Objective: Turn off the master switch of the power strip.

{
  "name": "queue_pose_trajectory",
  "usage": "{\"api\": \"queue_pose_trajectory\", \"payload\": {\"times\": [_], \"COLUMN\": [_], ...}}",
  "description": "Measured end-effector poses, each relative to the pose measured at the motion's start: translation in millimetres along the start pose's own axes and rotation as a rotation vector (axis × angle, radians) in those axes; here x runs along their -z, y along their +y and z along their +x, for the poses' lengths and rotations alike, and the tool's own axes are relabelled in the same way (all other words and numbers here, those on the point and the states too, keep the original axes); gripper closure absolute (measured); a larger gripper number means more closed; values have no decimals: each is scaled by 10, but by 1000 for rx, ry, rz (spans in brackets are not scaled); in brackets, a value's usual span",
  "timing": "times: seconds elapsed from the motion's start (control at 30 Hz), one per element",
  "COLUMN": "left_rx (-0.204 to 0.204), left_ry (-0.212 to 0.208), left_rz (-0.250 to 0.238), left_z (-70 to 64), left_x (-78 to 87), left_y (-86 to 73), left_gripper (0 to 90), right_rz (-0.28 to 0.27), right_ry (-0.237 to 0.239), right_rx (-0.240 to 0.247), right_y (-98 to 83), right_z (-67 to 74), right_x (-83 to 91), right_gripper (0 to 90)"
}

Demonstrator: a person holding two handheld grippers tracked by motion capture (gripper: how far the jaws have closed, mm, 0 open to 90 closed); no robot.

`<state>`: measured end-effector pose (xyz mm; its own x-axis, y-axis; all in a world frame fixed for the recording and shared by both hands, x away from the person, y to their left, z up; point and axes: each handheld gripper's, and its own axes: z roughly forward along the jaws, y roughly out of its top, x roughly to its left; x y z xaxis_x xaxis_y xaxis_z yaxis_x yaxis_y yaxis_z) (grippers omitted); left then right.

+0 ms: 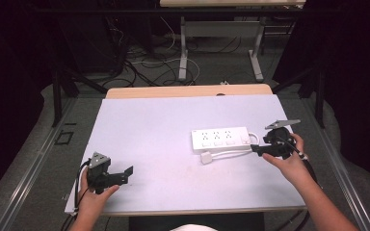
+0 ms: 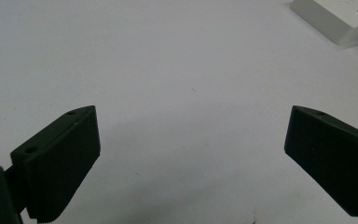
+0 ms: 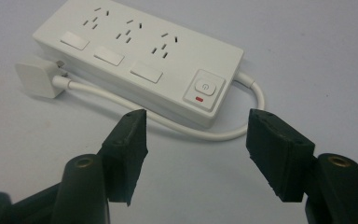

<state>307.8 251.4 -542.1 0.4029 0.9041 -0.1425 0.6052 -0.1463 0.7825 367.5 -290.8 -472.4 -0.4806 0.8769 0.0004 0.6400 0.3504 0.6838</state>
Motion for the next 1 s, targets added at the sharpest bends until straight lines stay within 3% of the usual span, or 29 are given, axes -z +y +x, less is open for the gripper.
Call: {"api": "queue_pose_trajectory", "payload": {"times": [0.17,0.37,1.0], "left_rx": [-1,-1,1], "left_ry": [-3,0,0], "left_rz": [3,1,3], "left_z": [0,1,6], "left_x": [-4,-5,-8], "left_y": [0,-2,-3], "left_gripper": [35,35,37], "right_rz": [1,21,71], "right_ry": [1,8,-3], "right_rx": [-6,-14,28], "right_y": [58,131,313], "right_z": [-25,-64,-71], "right_x": [-22,-75,-257], "right_gripper": [400,489,883]}}
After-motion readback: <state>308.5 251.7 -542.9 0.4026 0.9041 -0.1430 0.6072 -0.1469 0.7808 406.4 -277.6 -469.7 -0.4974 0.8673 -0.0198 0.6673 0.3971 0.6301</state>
